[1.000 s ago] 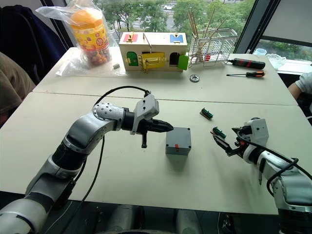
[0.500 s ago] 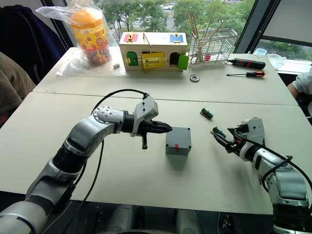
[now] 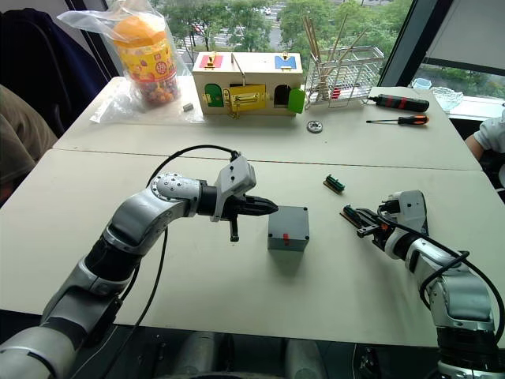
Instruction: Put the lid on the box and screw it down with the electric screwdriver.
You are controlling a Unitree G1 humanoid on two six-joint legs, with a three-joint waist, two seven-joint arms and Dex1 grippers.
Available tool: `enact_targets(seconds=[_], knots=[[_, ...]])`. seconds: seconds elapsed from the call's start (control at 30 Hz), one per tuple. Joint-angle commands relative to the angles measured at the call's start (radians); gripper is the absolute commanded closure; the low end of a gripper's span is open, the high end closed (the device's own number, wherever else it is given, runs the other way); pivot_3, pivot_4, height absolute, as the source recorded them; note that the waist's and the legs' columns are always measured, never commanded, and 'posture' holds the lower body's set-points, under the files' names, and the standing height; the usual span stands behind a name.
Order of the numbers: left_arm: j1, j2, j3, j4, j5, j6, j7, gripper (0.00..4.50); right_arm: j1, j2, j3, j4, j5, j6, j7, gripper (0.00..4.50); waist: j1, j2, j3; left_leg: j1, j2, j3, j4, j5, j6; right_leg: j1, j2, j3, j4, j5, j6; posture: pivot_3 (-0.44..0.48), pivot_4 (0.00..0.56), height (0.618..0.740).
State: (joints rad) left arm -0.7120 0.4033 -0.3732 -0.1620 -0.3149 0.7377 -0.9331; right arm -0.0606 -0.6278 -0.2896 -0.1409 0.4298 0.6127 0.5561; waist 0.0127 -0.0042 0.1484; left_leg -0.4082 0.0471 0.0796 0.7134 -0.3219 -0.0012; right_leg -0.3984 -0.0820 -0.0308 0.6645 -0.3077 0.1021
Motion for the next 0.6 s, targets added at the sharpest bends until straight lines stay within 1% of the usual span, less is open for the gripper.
enact_targets(seconds=[0.03,0.1,0.13,0.4,0.6], knots=[[-0.002,0.002,0.012,-0.030,-0.004,-0.005,0.002,4.50,-0.010,0.001,-0.012,-0.010,-0.002,-0.016,-0.002,4.30,0.000,0.000,0.000,0.000,0.000,0.000,0.000,0.000,0.000,0.000,0.000,0.000,0.000,0.000,0.000,0.000,0.150,0.708],[-0.003,0.001,0.013,-0.027,-0.002,-0.007,0.003,4.50,-0.010,0.001,-0.012,-0.008,-0.003,-0.016,0.000,4.30,0.000,0.000,0.000,0.000,0.000,0.000,0.000,0.000,0.000,0.000,0.000,0.000,0.000,0.000,0.000,0.000,0.150,0.708],[-0.002,0.001,0.013,-0.026,-0.002,-0.008,0.004,4.50,-0.011,0.001,-0.012,-0.007,-0.003,-0.016,0.000,4.41,0.000,0.000,0.000,0.000,0.000,0.000,0.000,0.000,0.000,0.000,0.000,0.000,0.000,0.000,0.000,0.000,0.150,0.708],[0.004,0.005,0.014,-0.028,0.000,-0.009,0.007,4.50,-0.014,0.006,-0.016,-0.007,-0.003,-0.017,-0.005,4.41,0.000,0.000,0.000,0.000,0.000,0.000,0.000,0.000,0.000,0.000,0.000,0.000,0.000,0.000,0.000,0.000,0.150,0.708],[0.010,0.013,0.016,-0.025,0.000,-0.015,0.004,4.50,-0.012,0.025,-0.070,-0.039,0.033,-0.006,-0.034,4.41,0.000,0.000,0.000,0.000,0.000,0.000,0.000,0.000,0.000,0.000,0.000,0.000,0.000,0.000,0.000,0.000,0.150,0.708]])
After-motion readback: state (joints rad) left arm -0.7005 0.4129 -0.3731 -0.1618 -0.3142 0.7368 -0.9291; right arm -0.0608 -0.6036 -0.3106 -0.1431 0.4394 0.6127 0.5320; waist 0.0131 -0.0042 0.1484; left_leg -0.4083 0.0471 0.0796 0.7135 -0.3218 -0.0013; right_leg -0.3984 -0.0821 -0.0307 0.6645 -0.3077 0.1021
